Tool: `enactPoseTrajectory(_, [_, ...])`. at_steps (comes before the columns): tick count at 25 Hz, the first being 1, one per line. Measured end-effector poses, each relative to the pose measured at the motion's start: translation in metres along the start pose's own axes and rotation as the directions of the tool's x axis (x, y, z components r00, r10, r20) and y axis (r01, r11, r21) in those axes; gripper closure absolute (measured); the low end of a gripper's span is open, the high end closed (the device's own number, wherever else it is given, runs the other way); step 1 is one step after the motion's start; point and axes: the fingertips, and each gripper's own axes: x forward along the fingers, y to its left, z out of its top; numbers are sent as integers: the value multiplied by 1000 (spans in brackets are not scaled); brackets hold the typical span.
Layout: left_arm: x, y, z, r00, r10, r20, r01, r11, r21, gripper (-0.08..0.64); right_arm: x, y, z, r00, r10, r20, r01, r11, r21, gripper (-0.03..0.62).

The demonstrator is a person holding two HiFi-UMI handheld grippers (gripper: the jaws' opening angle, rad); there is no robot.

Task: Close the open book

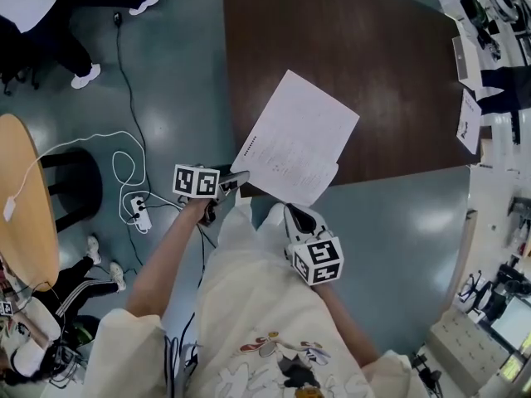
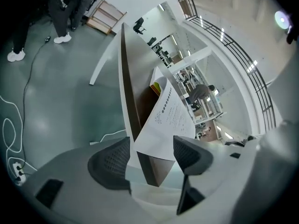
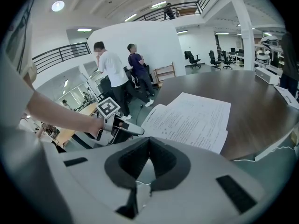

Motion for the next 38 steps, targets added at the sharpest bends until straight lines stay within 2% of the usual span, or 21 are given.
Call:
enactPoseTrajectory(2, [1, -2, -1, 1000, -6, -10, 6, 1000, 12, 269, 0, -1, -1, 1000, -3, -1, 3, 1000, 5, 588])
enactPoseTrajectory(5, [-1, -2, -2, 1000, 18, -14, -18, 999, 35, 318, 0, -3, -3, 1000, -11, 1, 11, 1000, 11, 586])
enactPoseTrajectory(10, [-14, 0, -2, 998, 65, 27, -66, 997, 40, 444, -5, -5, -5, 1000, -24, 10, 24, 999, 25, 586])
enactPoseTrajectory(15, [-25, -6, -2, 996, 50, 70, -50, 999, 8, 542, -9, -5, -5, 999, -25, 21, 25, 999, 30, 586])
enactPoseTrajectory(19, [-33, -22, 3, 993, -3, 116, 5, 1000, -16, 552, -14, -5, -4, 999, -27, 37, 26, 999, 29, 587])
enactPoseTrajectory(24, [-42, -41, 16, 990, 1, 139, -6, 999, 32, 552, -19, -3, 0, 998, -29, 56, 28, 999, 22, 588])
enactPoseTrajectory(31, [-48, -78, 56, 975, -68, 210, 56, 997, 62, 551, -23, 2, 9, 995, -35, 89, 36, 999, -6, 586])
enactPoseTrajectory(38, [-26, -100, 95, 970, -98, 225, 73, 991, 114, 534, -28, -7, 14, 992, -69, 109, 68, 998, 15, 586])
